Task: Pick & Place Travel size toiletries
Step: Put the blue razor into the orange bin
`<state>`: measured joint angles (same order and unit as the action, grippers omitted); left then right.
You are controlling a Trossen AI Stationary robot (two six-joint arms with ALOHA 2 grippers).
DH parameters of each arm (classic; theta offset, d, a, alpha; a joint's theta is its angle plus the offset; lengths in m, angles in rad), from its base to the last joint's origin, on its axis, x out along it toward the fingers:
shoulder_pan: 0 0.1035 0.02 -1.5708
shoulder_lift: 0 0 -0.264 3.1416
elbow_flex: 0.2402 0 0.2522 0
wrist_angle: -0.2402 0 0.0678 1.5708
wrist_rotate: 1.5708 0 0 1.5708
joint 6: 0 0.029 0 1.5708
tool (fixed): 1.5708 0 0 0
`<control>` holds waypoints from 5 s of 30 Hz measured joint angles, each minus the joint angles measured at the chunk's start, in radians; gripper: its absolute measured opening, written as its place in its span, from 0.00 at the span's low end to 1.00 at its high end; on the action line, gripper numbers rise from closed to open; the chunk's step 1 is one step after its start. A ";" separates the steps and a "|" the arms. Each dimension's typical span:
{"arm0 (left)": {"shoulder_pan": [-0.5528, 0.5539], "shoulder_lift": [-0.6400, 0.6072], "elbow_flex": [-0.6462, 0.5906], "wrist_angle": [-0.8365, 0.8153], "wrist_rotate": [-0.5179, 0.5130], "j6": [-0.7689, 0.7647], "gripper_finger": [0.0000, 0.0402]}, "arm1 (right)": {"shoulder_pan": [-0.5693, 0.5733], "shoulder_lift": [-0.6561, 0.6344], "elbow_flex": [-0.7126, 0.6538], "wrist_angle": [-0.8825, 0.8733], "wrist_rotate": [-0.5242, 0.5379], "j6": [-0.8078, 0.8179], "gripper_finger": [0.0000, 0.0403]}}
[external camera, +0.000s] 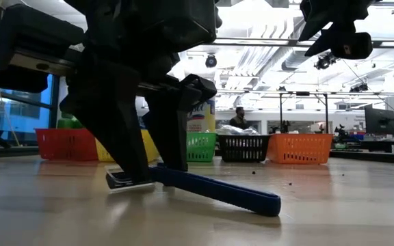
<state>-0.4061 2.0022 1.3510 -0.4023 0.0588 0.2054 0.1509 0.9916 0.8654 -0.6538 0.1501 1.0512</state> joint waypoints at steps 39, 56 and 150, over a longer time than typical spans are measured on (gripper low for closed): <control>0.000 0.028 0.046 -0.137 0.012 -0.005 0.29 | 0.000 0.000 0.000 -0.001 0.001 0.003 0.32; 0.001 0.021 0.044 -0.204 0.032 -0.085 0.06 | 0.000 0.000 0.000 -0.001 -0.002 0.000 0.32; 0.196 -0.261 0.045 -0.078 -0.267 -0.293 0.06 | 0.108 0.511 0.000 0.739 0.055 -0.735 0.07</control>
<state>-0.2104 1.7416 1.3964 -0.4803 -0.2083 -0.0872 0.2588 1.5028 0.8658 0.0856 0.2056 0.3164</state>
